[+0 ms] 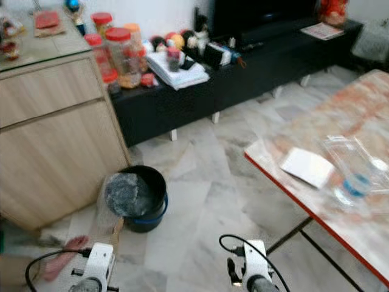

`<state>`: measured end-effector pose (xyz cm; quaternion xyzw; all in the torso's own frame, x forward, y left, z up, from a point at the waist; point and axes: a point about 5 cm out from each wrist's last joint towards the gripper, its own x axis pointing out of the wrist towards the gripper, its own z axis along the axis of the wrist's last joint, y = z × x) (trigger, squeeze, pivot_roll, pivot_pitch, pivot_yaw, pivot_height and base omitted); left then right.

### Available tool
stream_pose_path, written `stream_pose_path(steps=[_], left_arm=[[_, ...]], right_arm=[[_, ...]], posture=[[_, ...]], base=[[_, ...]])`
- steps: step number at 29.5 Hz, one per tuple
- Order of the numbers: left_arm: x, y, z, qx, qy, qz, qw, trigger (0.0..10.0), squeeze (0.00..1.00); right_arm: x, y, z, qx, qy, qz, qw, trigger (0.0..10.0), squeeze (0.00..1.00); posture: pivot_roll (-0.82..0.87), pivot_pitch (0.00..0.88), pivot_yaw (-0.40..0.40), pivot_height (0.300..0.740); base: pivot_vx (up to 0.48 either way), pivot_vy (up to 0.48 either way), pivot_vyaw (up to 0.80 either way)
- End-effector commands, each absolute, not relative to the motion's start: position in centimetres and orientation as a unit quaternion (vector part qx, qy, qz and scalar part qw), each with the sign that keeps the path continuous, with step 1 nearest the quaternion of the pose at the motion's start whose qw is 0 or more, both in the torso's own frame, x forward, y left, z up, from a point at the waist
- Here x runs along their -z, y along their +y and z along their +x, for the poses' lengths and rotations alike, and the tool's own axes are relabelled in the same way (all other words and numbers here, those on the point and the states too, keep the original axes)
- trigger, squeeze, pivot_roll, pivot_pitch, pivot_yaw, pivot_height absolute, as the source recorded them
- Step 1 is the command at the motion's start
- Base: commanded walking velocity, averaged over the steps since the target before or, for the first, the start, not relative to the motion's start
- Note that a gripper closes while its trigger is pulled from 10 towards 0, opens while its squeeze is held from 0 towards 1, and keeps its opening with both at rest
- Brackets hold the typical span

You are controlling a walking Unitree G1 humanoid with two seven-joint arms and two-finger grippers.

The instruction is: Picking trash to rubbish bin

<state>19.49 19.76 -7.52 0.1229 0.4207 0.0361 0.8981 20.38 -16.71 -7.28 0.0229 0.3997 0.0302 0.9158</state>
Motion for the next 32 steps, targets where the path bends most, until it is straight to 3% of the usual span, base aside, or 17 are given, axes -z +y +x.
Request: stream_pose_path(steps=[1, 9, 19, 32], left_arm=[[7.6, 19.4, 19.5, -0.034, 0.424, 0.12, 0.897, 10.0, 0.0], [7.6, 19.4, 19.5, -0.034, 0.423, 0.119, 0.898, 10.0, 0.0], [7.6, 19.3, 19.6, -0.033, 0.422, 0.119, 0.898, 10.0, 0.0], [6.9, 18.6, 20.8, -0.018, 0.397, 0.111, 0.911, 10.0, 0.0]], right_arm=[[7.6, -17.7, 19.7, -0.017, 0.41, 0.021, 0.912, 10.0, 0.0], [7.6, -17.6, 19.7, -0.024, 0.409, 0.015, 0.912, 10.0, 0.0], [7.6, -17.5, 19.7, -0.026, 0.408, 0.016, 0.912, 10.0, 0.0], [7.3, -17.3, 20.2, -0.038, 0.403, 0.013, 0.915, 10.0, 0.0]], posture=[[0.02, 0.124, -0.011, 0.74], [0.02, 0.124, -0.011, 0.74], [0.02, 0.124, -0.012, 0.74], [0.02, 0.127, -0.013, 0.74]], base=[[0.382, 0.0, 0.0], [0.381, 0.0, 0.0], [0.381, 0.0, 0.77], [0.3, 0.0, 0.0]])
